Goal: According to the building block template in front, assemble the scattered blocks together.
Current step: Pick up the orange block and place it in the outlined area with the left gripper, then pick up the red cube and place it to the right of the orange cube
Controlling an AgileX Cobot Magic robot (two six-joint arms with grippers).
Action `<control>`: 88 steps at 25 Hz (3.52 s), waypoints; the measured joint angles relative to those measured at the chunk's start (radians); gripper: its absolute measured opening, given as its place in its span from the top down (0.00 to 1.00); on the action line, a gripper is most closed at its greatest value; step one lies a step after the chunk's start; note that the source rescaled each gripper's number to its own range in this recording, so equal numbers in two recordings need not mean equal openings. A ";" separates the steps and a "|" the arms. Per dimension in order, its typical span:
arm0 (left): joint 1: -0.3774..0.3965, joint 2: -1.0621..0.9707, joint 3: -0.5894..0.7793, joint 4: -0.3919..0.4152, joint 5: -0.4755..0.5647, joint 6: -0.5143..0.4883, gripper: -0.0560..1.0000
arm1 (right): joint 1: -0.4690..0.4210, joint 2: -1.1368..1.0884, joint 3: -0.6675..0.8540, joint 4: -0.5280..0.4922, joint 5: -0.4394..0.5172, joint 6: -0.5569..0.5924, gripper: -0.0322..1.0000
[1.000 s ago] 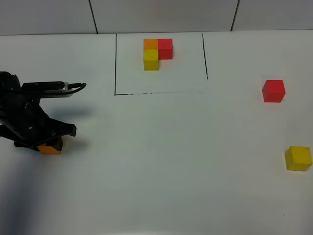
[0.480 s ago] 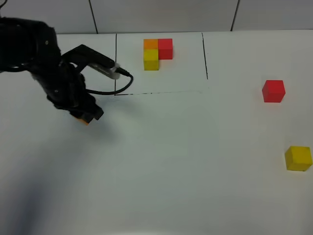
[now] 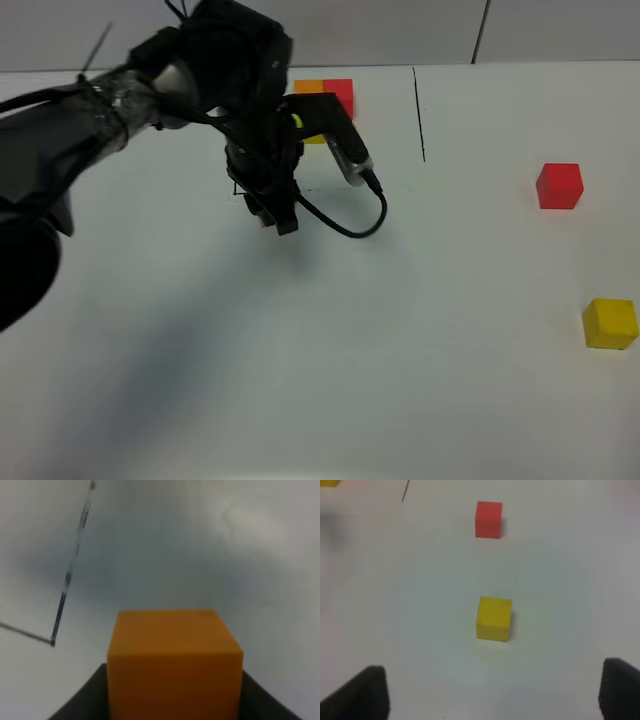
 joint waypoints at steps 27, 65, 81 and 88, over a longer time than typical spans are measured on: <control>-0.031 0.236 -0.253 -0.117 0.013 0.312 0.94 | 0.000 0.000 0.000 0.000 0.000 0.000 0.20; -0.030 0.090 -0.260 -0.179 0.014 0.249 0.00 | 0.000 0.000 0.000 0.000 0.000 0.000 0.20; 0.130 -0.058 -0.251 -0.090 -0.013 -0.215 0.01 | 0.000 0.000 0.000 0.000 0.000 0.005 0.20; 0.251 -0.100 -0.251 -0.074 0.084 -0.352 0.01 | 0.000 0.000 0.000 0.000 0.000 0.008 0.20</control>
